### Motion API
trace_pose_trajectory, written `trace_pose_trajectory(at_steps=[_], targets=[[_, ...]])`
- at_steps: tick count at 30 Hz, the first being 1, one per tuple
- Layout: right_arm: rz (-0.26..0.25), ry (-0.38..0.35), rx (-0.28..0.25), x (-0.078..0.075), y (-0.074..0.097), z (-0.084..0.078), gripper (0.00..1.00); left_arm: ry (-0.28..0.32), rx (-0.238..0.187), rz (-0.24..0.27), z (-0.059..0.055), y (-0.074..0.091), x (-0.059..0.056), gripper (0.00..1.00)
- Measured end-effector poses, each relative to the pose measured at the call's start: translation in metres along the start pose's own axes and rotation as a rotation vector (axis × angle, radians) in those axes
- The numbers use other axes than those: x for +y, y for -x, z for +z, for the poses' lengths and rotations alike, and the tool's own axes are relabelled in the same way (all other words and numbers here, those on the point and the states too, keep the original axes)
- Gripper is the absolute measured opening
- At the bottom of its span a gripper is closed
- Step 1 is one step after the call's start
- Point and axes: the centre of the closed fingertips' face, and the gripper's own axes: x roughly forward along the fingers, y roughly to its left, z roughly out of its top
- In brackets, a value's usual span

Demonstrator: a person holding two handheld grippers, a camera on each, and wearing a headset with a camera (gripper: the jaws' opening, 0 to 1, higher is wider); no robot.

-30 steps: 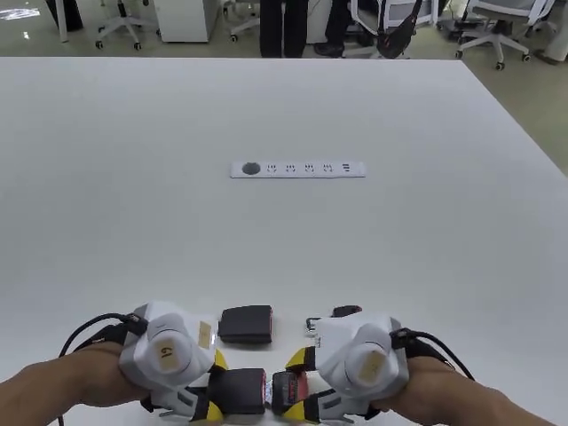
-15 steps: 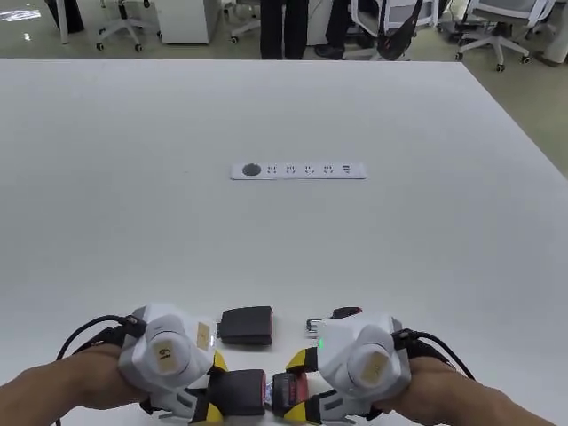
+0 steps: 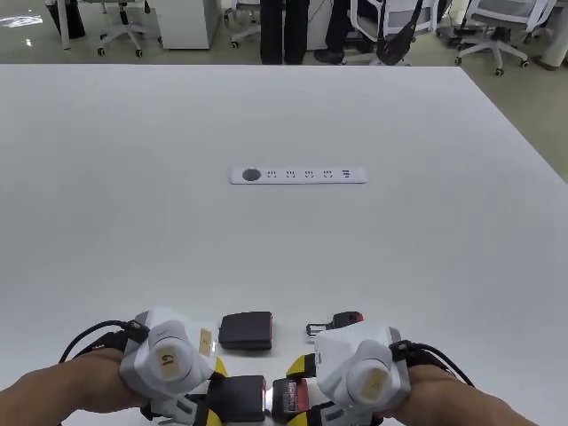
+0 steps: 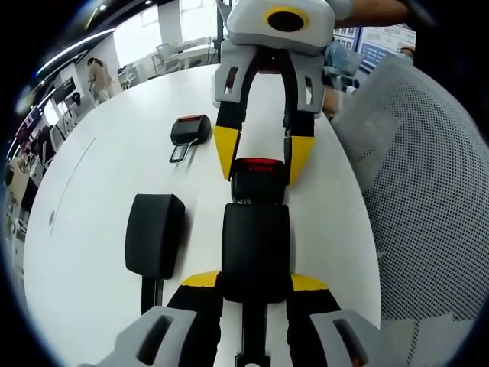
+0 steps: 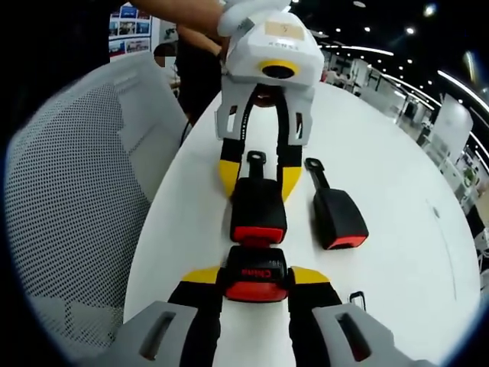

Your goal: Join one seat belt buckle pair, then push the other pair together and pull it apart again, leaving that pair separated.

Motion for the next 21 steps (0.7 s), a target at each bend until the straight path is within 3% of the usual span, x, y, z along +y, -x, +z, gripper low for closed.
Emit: trace_pose_trajectory(at_steps=[12,21], targets=[[-0.005,0.003,0.004,-0.003,0.008,0.002,0.36,0.020,-0.008,0.037,0.000,0.007,0.004,0.36],[-0.029,0.023,0.010,-0.015,0.026,0.008,0.40,0.035,-0.027,0.067,0.000,0.016,0.010,0.40]])
